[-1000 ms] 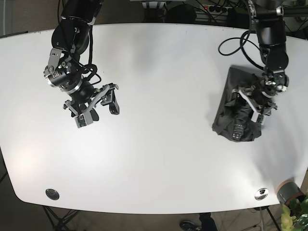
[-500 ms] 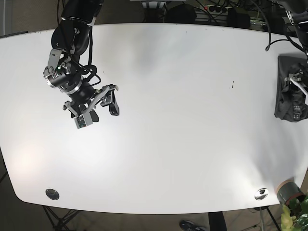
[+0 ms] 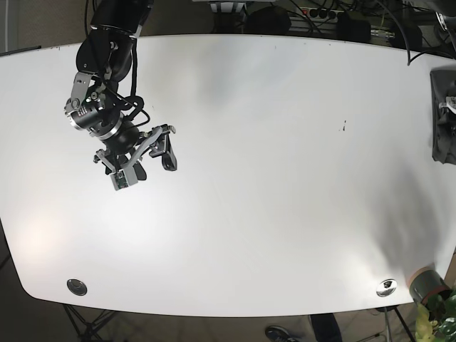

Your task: Fold the T-shirt properly

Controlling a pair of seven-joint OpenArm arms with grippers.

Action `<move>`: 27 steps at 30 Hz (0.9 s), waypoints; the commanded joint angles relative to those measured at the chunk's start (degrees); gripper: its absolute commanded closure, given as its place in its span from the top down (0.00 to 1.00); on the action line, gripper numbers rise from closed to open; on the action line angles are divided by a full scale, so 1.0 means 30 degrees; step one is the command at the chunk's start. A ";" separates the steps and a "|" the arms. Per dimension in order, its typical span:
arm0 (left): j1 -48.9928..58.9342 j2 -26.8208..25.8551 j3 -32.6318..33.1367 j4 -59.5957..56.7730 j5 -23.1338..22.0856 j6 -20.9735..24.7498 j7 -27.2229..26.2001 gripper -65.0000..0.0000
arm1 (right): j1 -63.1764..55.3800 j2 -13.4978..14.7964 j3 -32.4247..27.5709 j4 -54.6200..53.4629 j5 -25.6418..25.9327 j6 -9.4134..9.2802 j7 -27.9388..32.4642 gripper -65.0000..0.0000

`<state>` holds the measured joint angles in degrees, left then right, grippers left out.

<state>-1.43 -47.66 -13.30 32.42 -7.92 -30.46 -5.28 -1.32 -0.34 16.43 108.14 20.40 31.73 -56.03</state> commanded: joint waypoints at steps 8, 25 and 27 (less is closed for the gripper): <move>0.0609 -0.0568 -0.0094 0.6320 -0.3410 0.0087 -0.0717 0.57 | -0.0629 0.0098 0.0019 0.0423 0.0129 0.0018 0.2135 0.65; 0.3129 0.3066 -0.5047 1.4642 -0.3410 -0.0031 0.5173 0.57 | -0.1742 0.1036 0.0107 0.1244 0.0159 0.0018 0.2135 0.65; 0.3129 0.3593 -0.5369 1.5492 -0.3410 -0.0031 0.5994 0.57 | -0.1742 0.1036 0.0107 0.1244 0.0159 0.0018 0.2135 0.65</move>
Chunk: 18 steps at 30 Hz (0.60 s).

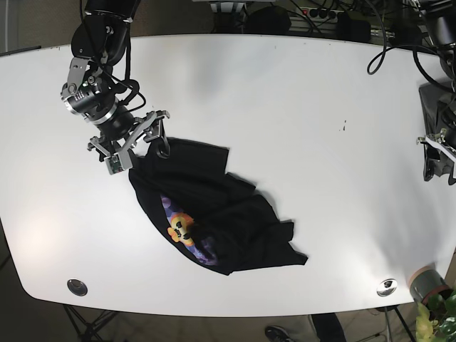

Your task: Fold the T-shirt properly

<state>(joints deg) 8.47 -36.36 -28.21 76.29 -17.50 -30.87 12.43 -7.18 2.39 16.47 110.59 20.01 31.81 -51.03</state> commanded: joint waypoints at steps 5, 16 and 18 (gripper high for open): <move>-0.0142 0.0149 -0.0429 0.2247 -0.0219 0.0108 0.0854 0.57 | 0.0210 0.0096 0.0005 0.0428 0.0290 -0.0011 0.0466 0.65; -0.0025 0.2991 -0.0400 0.4005 -0.0190 0.0225 0.1499 0.57 | 0.0386 0.0125 -0.0288 0.0310 0.0290 -0.0011 0.0466 0.65; -0.0200 0.4017 -0.0371 0.4474 -0.0190 0.0254 0.1499 0.57 | 0.0533 0.0184 -0.0933 0.0310 -0.0033 -0.0040 0.0496 0.65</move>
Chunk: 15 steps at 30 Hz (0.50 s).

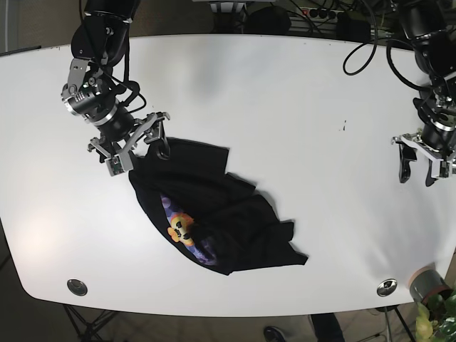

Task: Fold the T-shirt properly
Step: 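Lower the right gripper onto the black shirt's collar edge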

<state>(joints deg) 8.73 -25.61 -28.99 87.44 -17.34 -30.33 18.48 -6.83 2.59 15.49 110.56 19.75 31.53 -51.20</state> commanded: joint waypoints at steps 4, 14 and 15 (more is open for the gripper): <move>-0.0903 0.2777 0.0741 0.1843 0.1019 0.0072 -0.0519 0.57 | 0.1207 0.0089 -0.2041 0.0288 -0.2319 0.0055 0.0554 0.65; -0.1870 0.8286 0.2324 0.2546 0.6851 0.0043 -0.0519 0.57 | 0.2936 -0.0087 -0.3301 0.0288 -0.5689 0.0055 0.0554 0.65; -0.1841 0.8491 0.2441 0.2546 0.6851 0.0043 -0.0519 0.57 | 0.3024 -0.0057 -0.3301 0.0288 -0.5747 0.0055 0.0554 0.65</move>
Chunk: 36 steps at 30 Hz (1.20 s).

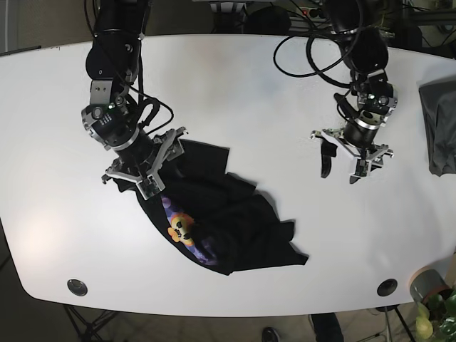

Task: Fold the T-shirt properly
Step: 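Lower the right gripper onto the black shirt's collar edge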

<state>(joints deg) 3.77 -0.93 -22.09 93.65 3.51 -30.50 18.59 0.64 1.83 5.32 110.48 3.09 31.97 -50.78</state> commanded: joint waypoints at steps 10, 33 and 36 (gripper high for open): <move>-0.0187 0.1760 0.1721 0.0536 0.0017 0.0130 -0.0555 0.57 | 0.1968 0.0901 0.1992 -0.2613 0.0713 0.0114 0.0415 0.65; 0.0340 0.2141 0.1692 0.0448 0.0017 0.3119 -0.0555 0.58 | 0.4576 0.0725 -0.3019 -0.7272 0.0566 -0.0062 0.1646 0.65; 0.0399 0.1819 0.1604 0.0448 0.0017 0.3119 -0.0555 0.58 | 0.5192 0.0520 -0.3606 -0.8737 0.0566 -0.0091 0.2525 0.65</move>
<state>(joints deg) 5.91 5.50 -17.08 93.91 4.29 -21.23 18.61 13.47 4.14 -4.54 86.80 4.01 31.55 -46.74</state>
